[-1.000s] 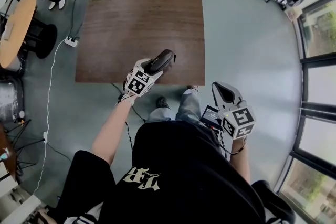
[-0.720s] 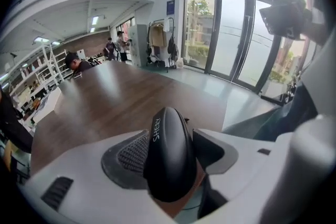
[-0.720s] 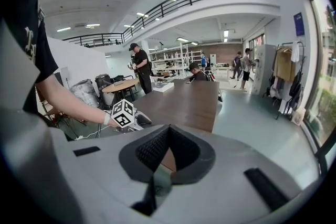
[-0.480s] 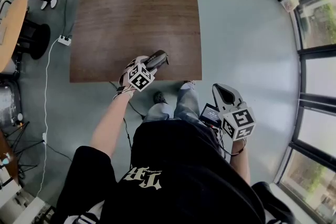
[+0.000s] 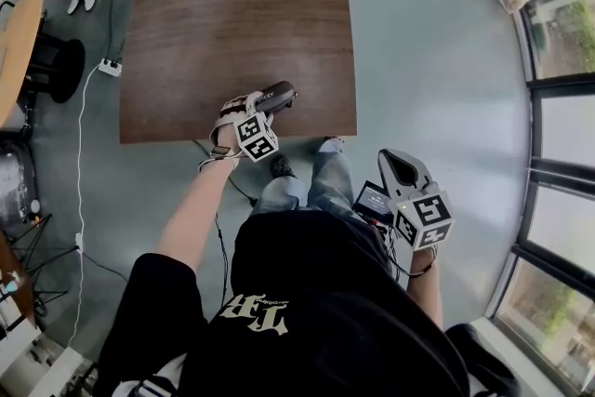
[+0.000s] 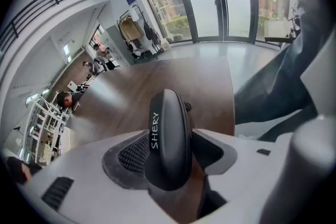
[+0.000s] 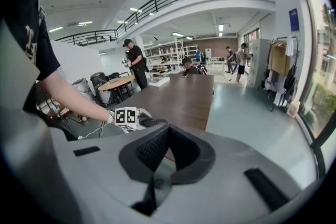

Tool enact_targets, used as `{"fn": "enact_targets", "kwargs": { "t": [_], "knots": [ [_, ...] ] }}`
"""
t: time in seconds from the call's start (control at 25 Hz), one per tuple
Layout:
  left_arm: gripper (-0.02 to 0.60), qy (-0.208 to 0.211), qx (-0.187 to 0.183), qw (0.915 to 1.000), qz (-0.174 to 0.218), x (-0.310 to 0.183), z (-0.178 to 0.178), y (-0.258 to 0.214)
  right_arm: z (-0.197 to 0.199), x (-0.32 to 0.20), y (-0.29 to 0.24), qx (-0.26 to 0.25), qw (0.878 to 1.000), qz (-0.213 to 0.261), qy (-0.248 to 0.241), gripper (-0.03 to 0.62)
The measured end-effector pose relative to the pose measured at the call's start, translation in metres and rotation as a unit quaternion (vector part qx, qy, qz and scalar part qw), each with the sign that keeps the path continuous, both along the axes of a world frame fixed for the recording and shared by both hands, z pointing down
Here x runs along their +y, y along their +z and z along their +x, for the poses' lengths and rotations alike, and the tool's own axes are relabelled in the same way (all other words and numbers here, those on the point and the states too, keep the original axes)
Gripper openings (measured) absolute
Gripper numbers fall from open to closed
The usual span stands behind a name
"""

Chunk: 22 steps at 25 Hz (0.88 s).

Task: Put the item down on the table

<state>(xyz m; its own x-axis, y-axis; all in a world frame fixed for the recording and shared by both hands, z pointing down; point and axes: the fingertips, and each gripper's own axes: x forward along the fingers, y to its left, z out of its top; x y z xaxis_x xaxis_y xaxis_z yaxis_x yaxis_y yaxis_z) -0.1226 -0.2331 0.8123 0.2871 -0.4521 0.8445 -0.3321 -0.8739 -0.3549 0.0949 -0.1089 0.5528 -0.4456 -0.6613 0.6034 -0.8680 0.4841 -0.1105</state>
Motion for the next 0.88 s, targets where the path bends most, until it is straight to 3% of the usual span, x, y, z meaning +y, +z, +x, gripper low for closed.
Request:
{"fn": "enact_targets", "kwargs": {
  "t": [0.16,0.48,0.72,0.88],
  "knots": [
    [0.255,0.001,-0.016,0.9998,0.015,0.005,0.001,0.000,-0.002,0.001,0.001,-0.001,1.000,0.002,-0.001,-0.014],
    [0.255,-0.016,0.014,0.9998,0.005,0.024,0.008,-0.003,-0.008,0.007,-0.001,-0.004,1.000,0.005,-0.005,-0.014],
    [0.255,-0.044,0.061,0.9970,0.016,0.036,0.005,-0.031,-0.004,0.009,-0.005,0.020,1.000,0.018,-0.010,-0.014],
    [0.255,-0.125,0.140,0.9822,0.006,0.041,0.000,-0.062,0.023,0.010,-0.008,0.031,0.999,0.020,0.008,-0.014]
  ]
}}
